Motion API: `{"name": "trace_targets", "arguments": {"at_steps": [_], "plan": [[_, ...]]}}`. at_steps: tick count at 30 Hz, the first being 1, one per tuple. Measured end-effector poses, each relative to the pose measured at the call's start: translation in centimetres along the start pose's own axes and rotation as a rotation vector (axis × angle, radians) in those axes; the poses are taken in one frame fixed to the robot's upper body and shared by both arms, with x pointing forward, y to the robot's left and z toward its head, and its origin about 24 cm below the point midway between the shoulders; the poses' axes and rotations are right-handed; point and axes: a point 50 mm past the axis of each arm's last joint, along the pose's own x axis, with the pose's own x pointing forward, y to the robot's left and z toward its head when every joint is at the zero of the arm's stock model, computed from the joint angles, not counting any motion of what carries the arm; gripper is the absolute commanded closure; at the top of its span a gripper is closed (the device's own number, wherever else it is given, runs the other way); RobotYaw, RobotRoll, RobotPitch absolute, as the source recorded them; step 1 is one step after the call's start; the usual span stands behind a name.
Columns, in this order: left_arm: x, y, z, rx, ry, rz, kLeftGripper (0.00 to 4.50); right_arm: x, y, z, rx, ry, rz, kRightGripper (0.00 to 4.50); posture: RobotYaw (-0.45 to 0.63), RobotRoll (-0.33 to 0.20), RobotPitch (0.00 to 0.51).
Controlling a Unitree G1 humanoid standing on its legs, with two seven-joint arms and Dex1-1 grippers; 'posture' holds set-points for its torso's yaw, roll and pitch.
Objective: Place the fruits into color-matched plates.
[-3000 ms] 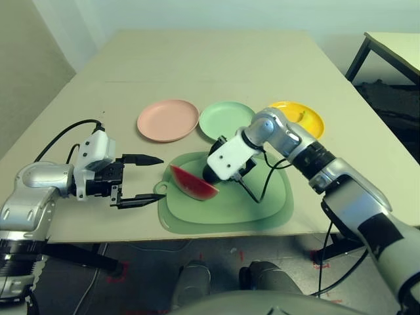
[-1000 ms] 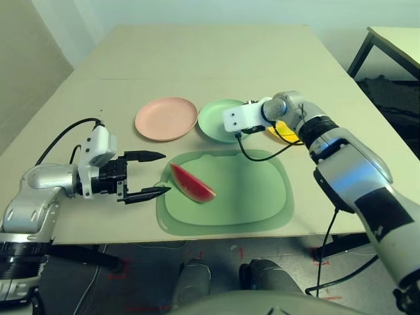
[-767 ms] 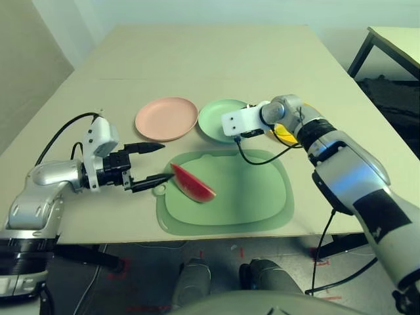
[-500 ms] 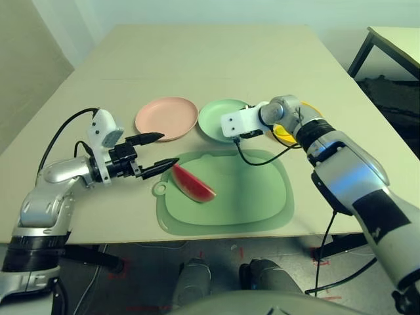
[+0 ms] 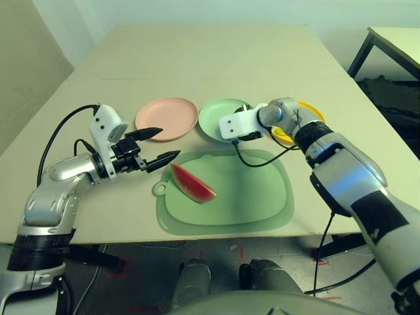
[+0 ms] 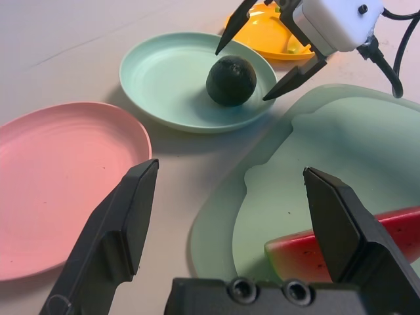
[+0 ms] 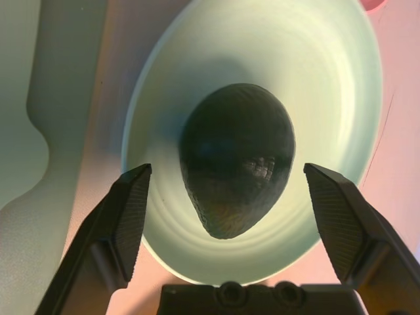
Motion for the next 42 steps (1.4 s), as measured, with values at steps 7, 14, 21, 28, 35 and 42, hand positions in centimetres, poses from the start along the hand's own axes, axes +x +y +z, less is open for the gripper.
{"name": "trace_targets", "arguments": {"at_steps": [7,14,21,28,35,42], "plan": [[0.5,0.1,-0.2,0.008,0.010,-0.010,0.00,-1.0,-1.5,0.4,-0.043,-0.005,-0.012,0.04,0.12,0.000,0.058],[1.0,0.5,0.0,0.023,0.004,-0.033,0.00,-6.2,-5.4,0.6,-0.100,-0.067,0.052,0.04,0.11,0.000,0.047],[1.0,0.6,0.4,0.078,-0.003,-0.088,0.00,-9.7,-2.6,0.0,0.069,-0.351,0.221,0.04,0.13,0.000,0.048],[1.3,1.2,1.5,0.267,0.067,-0.164,0.00,-10.2,4.7,-0.2,0.596,-0.622,0.002,0.04,0.10,0.000,0.047],[3.1,0.5,3.5,0.538,0.106,-0.433,0.00,-11.0,9.6,0.1,0.938,-0.790,-0.160,0.04,0.08,0.000,0.036],[4.8,-0.8,5.3,0.754,0.172,-0.744,0.00,-11.5,14.0,0.5,1.044,-0.877,-0.111,0.04,0.06,0.000,0.031]]}}
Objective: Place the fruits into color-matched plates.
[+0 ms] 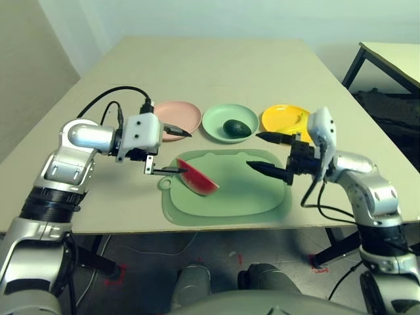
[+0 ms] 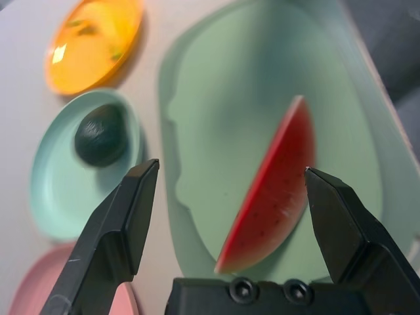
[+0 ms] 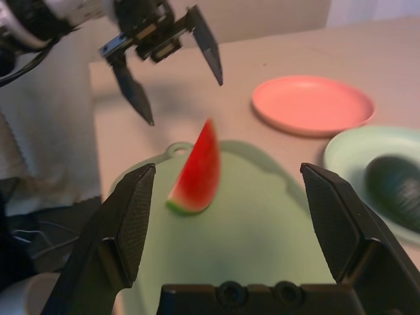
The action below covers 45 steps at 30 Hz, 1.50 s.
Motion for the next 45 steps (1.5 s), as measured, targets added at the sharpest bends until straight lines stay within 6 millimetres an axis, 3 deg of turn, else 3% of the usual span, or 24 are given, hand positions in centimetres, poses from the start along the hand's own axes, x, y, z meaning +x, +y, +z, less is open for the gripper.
{"name": "trace_targets", "arguments": {"at_steps": [8,17,22,28,34,35,45], "plan": [[2.0,0.8,-1.4,0.082,0.086,-0.161,0.00,-1.7,2.6,-2.7,-0.050,-0.006,0.090,0.04,0.03,0.000,0.032],[4.9,0.2,-3.0,0.077,0.072,-0.235,0.00,-2.3,2.2,-3.4,-0.085,-0.004,0.059,0.04,0.01,0.000,0.029],[6.8,-0.1,-3.0,0.092,0.071,-0.292,0.00,-1.6,2.1,-3.4,-0.089,-0.027,0.012,0.04,0.01,0.000,0.028],[7.6,-0.6,-3.4,0.110,0.126,-0.350,0.00,-1.3,2.2,-3.6,-0.085,-0.028,-0.004,0.04,-0.01,0.000,0.026],[7.9,-0.9,-3.5,0.115,0.147,-0.386,1.95,-1.3,2.2,-3.7,-0.082,-0.026,-0.017,0.00,-0.01,0.000,0.028],[7.8,-0.9,-3.5,0.115,0.153,-0.389,2.08,-1.2,2.3,-3.7,-0.080,-0.024,-0.018,0.00,-0.01,0.000,0.028],[7.4,-0.9,-3.9,0.089,0.169,-0.393,2.17,-1.5,2.8,-4.1,-0.108,0.010,0.034,0.00,-0.01,0.000,0.030]]}}
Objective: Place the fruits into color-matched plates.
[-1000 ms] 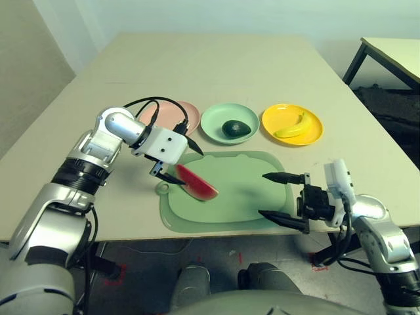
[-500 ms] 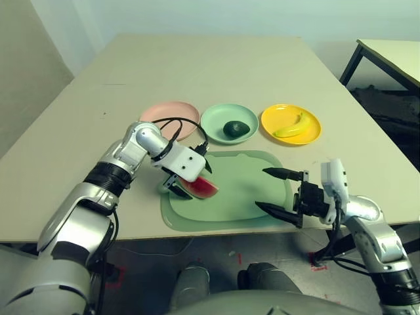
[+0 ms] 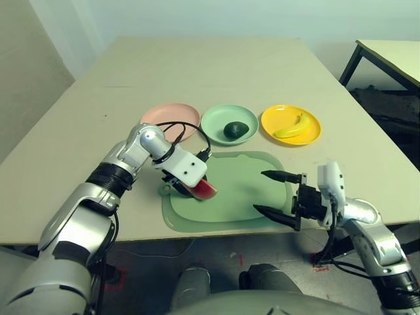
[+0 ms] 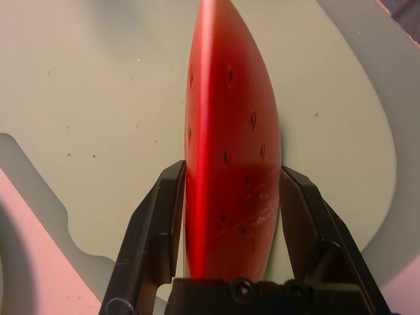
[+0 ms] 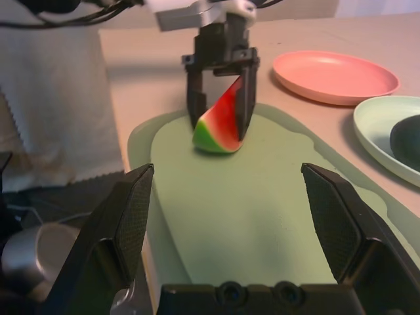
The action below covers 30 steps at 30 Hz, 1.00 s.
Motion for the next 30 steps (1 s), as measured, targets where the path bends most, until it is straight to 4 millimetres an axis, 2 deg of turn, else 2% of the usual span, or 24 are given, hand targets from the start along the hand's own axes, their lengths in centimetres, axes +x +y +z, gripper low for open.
{"name": "trace_targets", "arguments": {"at_steps": [4,8,11,15,20,30], "plan": [[-1.2,0.2,-0.9,-0.050,0.028,0.016,2.17,0.0,0.1,0.1,-0.023,-0.003,0.025,0.00,0.00,0.000,0.032],[-4.6,1.0,-2.3,-0.104,0.116,0.115,2.20,0.2,0.0,0.3,-0.033,-0.013,0.020,0.00,0.01,0.000,0.034],[-7.4,2.0,-3.0,-0.135,0.194,0.230,2.22,0.5,-0.4,0.3,-0.014,-0.044,-0.052,0.00,0.01,0.000,0.035],[-9.2,2.5,-4.1,-0.188,0.281,0.362,2.22,0.7,-0.7,0.2,-0.008,-0.050,-0.144,0.00,-0.02,0.000,0.038],[-9.4,2.3,-5.7,-0.252,0.391,0.462,2.22,0.8,-0.9,0.0,-0.022,-0.042,-0.226,0.00,-0.04,0.000,0.039],[-7.8,2.8,-7.4,-0.332,0.539,0.579,2.22,1.3,0.0,-0.2,-0.005,-0.051,-0.287,0.00,-0.07,0.000,0.044]]}}
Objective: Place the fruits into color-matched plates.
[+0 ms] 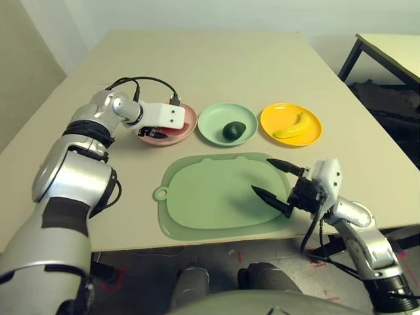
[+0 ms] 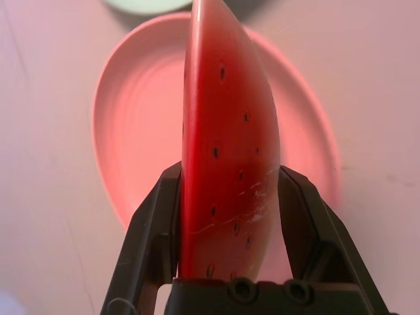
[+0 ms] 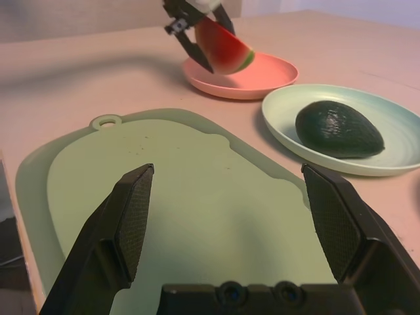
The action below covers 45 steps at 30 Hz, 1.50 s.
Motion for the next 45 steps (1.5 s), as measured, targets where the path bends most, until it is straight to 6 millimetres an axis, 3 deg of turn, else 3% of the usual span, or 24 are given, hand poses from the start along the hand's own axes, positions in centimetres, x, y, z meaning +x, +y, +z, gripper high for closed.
{"name": "trace_targets", "arguments": {"at_steps": [7,13,14,26,30,32,35,38,40,42,45], "plan": [[0.9,-0.8,-0.6,-0.051,0.049,0.028,2.22,-0.1,0.5,0.3,-0.023,0.013,0.013,0.00,-0.11,0.000,0.051],[1.2,-1.4,-1.0,-0.052,0.071,0.030,0.18,-0.1,0.6,0.7,-0.029,0.012,0.000,0.00,-0.11,0.000,0.053],[1.2,-1.4,-1.0,-0.051,0.071,0.032,0.05,-0.1,0.6,0.7,-0.029,0.011,0.000,0.00,-0.10,0.000,0.053],[0.5,-0.6,-1.0,-0.036,0.054,0.064,0.05,0.0,0.5,0.7,-0.033,0.013,0.003,0.00,-0.07,0.000,0.045],[-1.4,0.9,-0.8,-0.136,-0.072,0.094,0.05,-0.2,0.0,0.8,-0.047,0.028,0.000,0.00,-0.06,0.000,0.045],[-3.1,2.3,-0.3,-0.315,-0.271,0.118,0.05,-0.1,-0.5,1.3,-0.058,0.018,-0.003,0.00,-0.05,0.000,0.046],[-6.9,4.8,0.1,-0.461,-0.554,0.163,0.05,0.2,-1.6,2.4,-0.075,-0.020,-0.031,0.00,-0.03,0.000,0.046],[-10.5,5.7,-0.7,-0.528,-0.727,0.237,0.05,-0.2,-3.0,2.8,-0.078,-0.043,-0.130,0.00,0.00,0.000,0.046],[-12.0,5.0,-2.0,-0.588,-0.796,0.290,0.05,-0.9,-4.1,2.2,-0.075,-0.029,-0.217,0.00,0.02,0.000,0.046],[-12.3,3.3,-3.4,-0.669,-0.817,0.319,0.05,-1.7,-4.9,1.5,-0.063,-0.019,-0.308,0.00,0.03,0.000,0.047],[-10.5,-1.9,-5.7,-0.850,-0.778,0.343,0.05,-3.1,-5.9,0.3,-0.031,-0.021,-0.465,0.00,0.05,0.000,0.047]]}}
